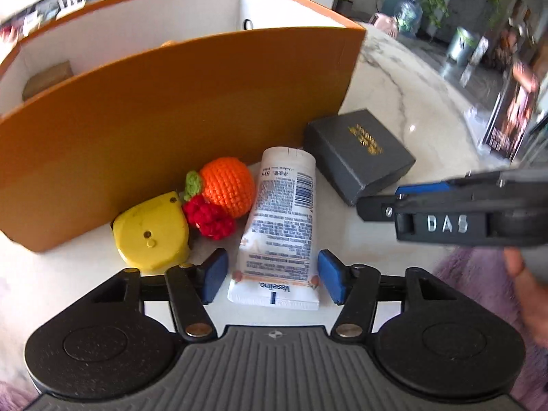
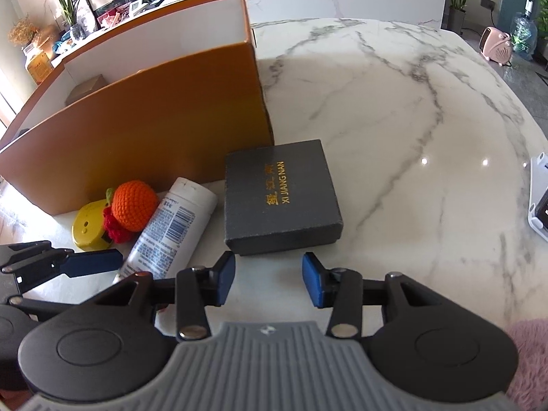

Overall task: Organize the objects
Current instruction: 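Reach the left gripper to the white Vaseline tube while the right approaches the black box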

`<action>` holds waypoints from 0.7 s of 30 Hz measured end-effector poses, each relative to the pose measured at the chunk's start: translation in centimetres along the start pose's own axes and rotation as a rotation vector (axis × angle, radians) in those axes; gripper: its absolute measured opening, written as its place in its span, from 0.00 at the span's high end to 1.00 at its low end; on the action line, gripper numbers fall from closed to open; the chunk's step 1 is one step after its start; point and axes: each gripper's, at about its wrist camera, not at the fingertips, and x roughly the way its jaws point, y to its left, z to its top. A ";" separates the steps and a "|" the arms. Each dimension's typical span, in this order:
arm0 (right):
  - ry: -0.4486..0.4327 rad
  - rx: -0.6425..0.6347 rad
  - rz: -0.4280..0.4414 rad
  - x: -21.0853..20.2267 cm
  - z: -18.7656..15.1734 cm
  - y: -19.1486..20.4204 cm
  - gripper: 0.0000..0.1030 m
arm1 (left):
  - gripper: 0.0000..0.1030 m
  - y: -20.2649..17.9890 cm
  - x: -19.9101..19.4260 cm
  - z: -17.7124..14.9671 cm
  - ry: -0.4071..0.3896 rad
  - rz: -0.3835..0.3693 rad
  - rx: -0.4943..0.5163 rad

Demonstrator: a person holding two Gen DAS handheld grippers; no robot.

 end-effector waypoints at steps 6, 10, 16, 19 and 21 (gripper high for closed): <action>0.003 0.002 -0.018 0.3 0.0 0.0 0.55 | 0.40 -0.2 -0.5 -0.4 -0.009 0.014 0.028; -0.001 -0.001 -0.023 0.4 0.0 0.0 0.55 | 0.44 -0.3 -0.9 -0.6 -0.004 0.018 0.020; -0.011 -0.007 -0.030 0.6 0.1 0.1 0.55 | 1.00 -0.3 -1.8 -0.6 0.003 0.034 0.044; -0.016 -0.011 -0.034 0.5 0.0 0.1 0.55 | 1.00 0.1 -2.0 -1.1 -0.004 0.000 0.011; -0.022 -0.008 -0.033 0.4 0.0 0.0 0.55 | 1.00 0.2 -2.5 -1.0 -0.023 -0.016 -0.008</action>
